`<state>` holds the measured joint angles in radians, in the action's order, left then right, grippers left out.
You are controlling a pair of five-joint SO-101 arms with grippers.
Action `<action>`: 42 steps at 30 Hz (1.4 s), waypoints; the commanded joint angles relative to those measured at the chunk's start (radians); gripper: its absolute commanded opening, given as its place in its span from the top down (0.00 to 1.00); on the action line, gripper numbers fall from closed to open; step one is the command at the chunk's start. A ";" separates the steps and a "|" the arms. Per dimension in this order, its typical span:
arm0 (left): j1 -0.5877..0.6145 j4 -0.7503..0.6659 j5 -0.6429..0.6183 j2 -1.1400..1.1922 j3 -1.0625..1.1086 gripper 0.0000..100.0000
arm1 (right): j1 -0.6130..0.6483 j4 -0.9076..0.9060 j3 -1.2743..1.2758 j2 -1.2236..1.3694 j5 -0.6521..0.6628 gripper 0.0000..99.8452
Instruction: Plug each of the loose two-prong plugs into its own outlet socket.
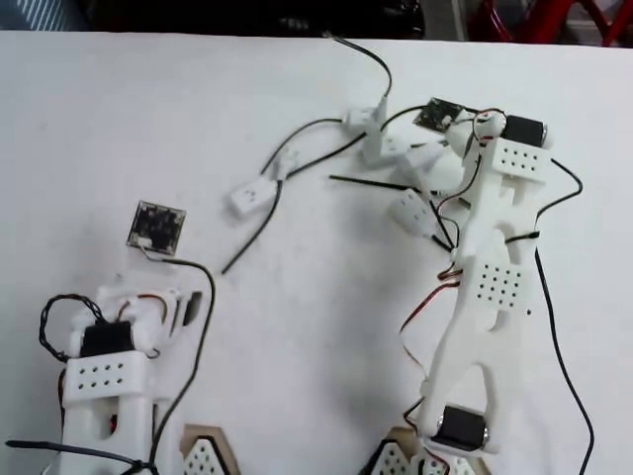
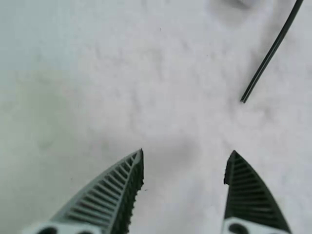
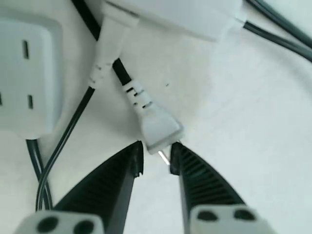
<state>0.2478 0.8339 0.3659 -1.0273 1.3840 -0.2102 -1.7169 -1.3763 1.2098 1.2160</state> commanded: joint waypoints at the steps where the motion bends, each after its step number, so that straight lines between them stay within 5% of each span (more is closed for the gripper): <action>1: 0.008 -0.020 0.012 -0.018 -0.002 0.73 | 0.018 -0.004 -0.006 -0.105 0.002 0.76; 22: 0.008 -0.020 0.012 -0.018 -0.002 0.73 | 0.058 0.127 -0.017 0.053 0.002 0.76; 28: 0.008 -0.020 0.012 -0.018 -0.002 0.73 | 0.058 0.114 -0.017 0.070 0.006 0.99; 42: 0.008 -0.020 0.012 -0.018 -0.002 0.73 | 0.054 -0.008 -0.044 -0.062 0.002 0.98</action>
<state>0.2478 0.8339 0.3659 -1.0273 1.3840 -0.1473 -1.7139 -1.4085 1.2436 1.2190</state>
